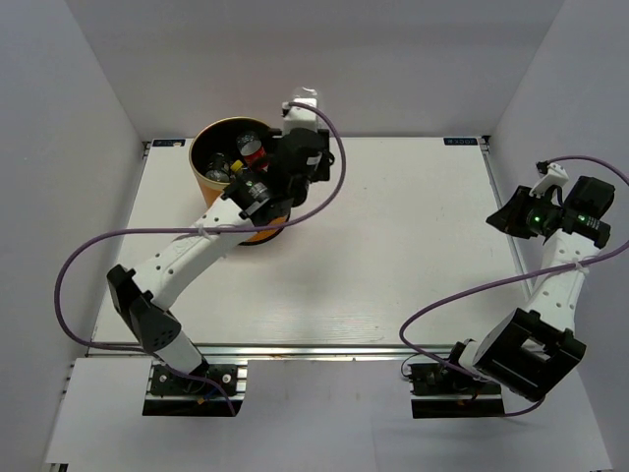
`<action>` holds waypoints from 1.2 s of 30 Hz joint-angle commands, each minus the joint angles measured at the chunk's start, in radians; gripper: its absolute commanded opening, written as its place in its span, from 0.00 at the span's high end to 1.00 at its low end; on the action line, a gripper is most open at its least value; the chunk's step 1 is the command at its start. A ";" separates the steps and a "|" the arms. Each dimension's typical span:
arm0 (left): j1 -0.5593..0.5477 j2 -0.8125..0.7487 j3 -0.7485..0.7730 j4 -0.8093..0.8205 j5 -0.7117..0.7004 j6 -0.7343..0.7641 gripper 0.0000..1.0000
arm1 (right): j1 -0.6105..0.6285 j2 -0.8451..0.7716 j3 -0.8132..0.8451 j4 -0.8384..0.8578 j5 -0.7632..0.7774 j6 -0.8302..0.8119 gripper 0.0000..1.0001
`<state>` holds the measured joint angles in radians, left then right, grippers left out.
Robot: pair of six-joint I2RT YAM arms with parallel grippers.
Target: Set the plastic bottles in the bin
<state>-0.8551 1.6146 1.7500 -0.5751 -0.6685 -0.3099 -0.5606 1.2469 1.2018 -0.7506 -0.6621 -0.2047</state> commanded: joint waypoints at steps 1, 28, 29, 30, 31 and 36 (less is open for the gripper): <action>0.059 -0.035 0.045 -0.100 -0.095 -0.029 0.94 | 0.004 -0.050 -0.021 0.050 -0.039 -0.042 0.77; 0.462 0.076 0.207 -0.290 0.142 -0.006 0.00 | 0.019 -0.063 -0.073 -0.180 -0.200 -0.358 0.10; 0.462 0.076 0.223 -0.299 0.142 -0.006 0.00 | 0.022 -0.063 -0.077 -0.182 -0.195 -0.369 0.10; 0.462 0.076 0.236 -0.310 0.142 0.005 0.00 | 0.025 -0.070 -0.084 -0.184 -0.192 -0.371 0.10; 0.462 0.076 0.246 -0.319 0.142 0.018 0.00 | 0.030 -0.073 -0.090 -0.171 -0.186 -0.371 0.10; 0.441 -0.089 0.178 -0.272 0.377 0.127 0.00 | 0.047 -0.076 -0.081 -0.165 -0.191 -0.374 0.10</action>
<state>-0.3996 1.6806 1.9499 -0.8665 -0.4828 -0.2726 -0.5232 1.1812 1.1141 -0.9009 -0.8204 -0.5430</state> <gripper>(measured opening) 0.997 0.897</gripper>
